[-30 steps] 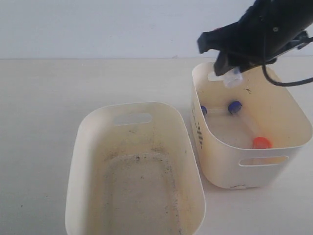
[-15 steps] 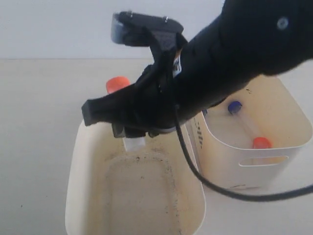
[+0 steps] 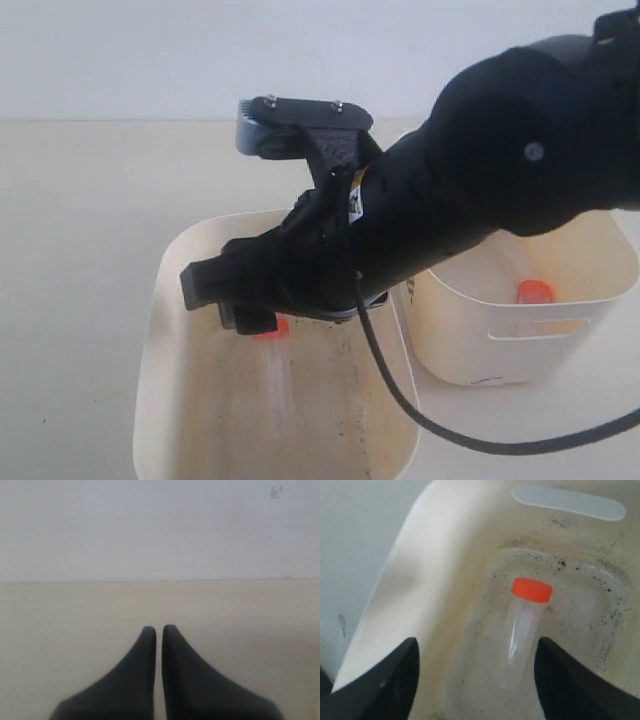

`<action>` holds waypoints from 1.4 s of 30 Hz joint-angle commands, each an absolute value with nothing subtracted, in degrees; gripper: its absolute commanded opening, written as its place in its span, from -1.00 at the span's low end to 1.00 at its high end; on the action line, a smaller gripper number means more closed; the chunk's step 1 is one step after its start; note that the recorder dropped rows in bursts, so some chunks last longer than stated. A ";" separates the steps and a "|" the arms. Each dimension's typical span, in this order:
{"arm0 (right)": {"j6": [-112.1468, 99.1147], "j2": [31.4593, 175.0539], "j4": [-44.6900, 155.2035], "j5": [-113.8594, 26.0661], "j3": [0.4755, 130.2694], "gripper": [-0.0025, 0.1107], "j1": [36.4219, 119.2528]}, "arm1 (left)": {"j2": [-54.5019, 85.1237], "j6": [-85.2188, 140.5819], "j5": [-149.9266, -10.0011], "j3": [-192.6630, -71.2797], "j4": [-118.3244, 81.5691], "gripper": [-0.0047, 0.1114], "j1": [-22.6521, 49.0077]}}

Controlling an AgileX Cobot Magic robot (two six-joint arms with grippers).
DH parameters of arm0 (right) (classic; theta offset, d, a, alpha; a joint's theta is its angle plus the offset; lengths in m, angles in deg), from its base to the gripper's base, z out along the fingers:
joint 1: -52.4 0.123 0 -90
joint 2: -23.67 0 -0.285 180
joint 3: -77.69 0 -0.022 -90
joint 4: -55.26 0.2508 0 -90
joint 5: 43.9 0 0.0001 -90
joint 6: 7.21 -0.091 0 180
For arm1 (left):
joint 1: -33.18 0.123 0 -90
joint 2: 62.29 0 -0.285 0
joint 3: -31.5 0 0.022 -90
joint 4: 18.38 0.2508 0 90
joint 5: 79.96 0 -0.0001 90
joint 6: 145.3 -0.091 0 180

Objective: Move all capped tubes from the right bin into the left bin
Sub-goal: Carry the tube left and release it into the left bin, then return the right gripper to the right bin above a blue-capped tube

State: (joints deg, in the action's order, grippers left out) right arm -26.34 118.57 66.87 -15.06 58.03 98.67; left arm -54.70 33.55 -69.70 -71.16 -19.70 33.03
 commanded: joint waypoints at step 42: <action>-27.79 127.62 43.14 14.27 74.37 -0.96 74.62 | -54.50 33.79 -70.11 -71.28 -19.89 -0.85 32.62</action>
